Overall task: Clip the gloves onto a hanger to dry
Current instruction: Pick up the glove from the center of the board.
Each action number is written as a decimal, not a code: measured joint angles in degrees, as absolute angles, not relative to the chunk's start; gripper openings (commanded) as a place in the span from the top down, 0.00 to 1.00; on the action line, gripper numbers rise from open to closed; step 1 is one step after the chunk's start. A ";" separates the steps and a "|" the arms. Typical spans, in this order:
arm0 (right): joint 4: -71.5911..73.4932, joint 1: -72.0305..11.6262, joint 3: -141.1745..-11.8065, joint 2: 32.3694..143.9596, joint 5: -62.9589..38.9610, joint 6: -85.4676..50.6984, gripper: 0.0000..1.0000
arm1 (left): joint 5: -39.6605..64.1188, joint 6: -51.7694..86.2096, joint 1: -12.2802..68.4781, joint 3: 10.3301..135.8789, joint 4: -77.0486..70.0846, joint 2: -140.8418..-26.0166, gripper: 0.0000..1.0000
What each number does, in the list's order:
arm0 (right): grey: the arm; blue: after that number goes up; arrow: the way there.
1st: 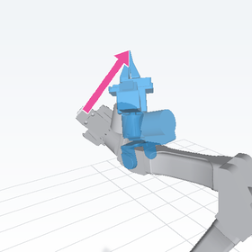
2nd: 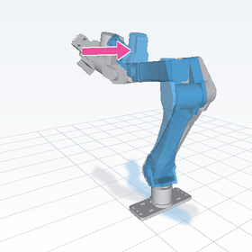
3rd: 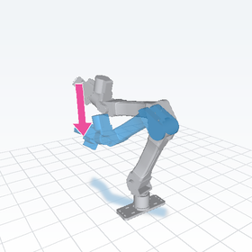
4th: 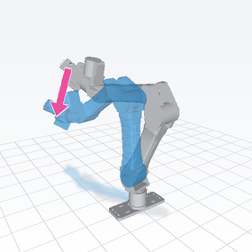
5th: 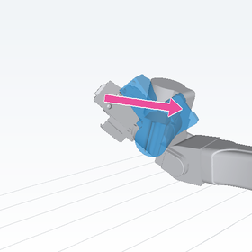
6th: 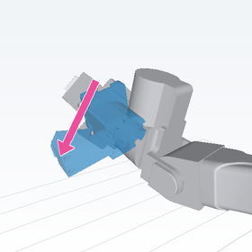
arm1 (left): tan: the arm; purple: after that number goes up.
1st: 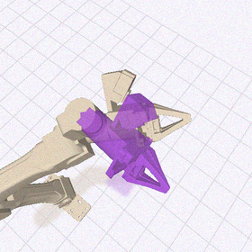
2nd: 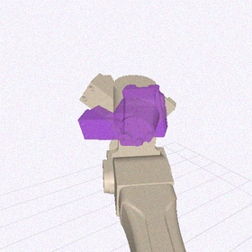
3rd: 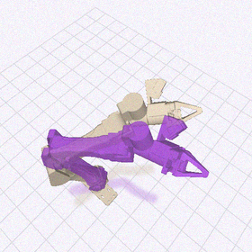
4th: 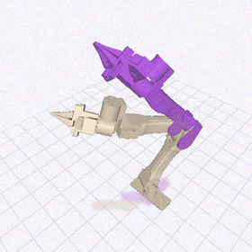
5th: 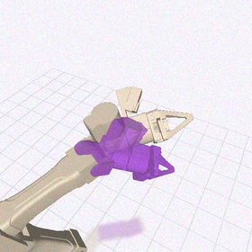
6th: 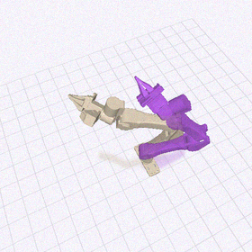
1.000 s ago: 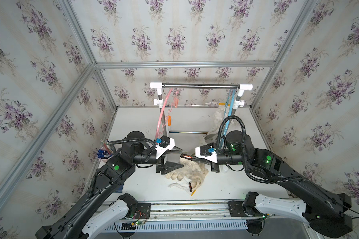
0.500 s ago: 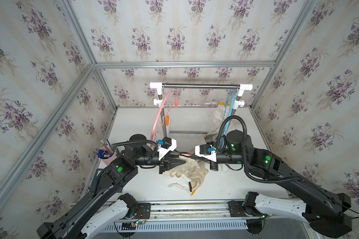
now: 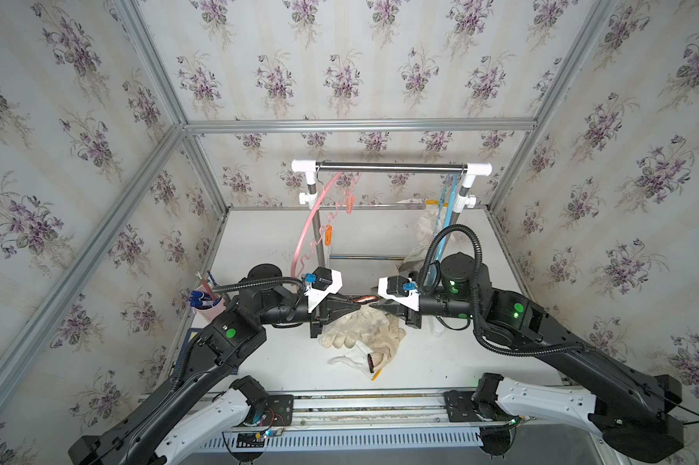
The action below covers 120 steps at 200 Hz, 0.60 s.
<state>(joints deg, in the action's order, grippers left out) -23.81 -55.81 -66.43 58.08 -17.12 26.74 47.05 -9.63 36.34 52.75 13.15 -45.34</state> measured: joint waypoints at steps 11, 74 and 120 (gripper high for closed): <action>-22.98 -55.81 -66.39 57.76 -15.42 25.56 0.52 | 45.36 -11.44 36.34 54.83 16.12 -43.92 1.00; -14.35 -55.70 -65.01 56.93 -3.36 18.96 0.45 | 28.91 -22.50 36.27 69.56 37.71 -30.96 1.00; -10.61 -54.94 -66.61 65.91 -0.75 14.28 0.44 | 12.78 -26.15 36.32 71.94 44.66 -26.70 1.00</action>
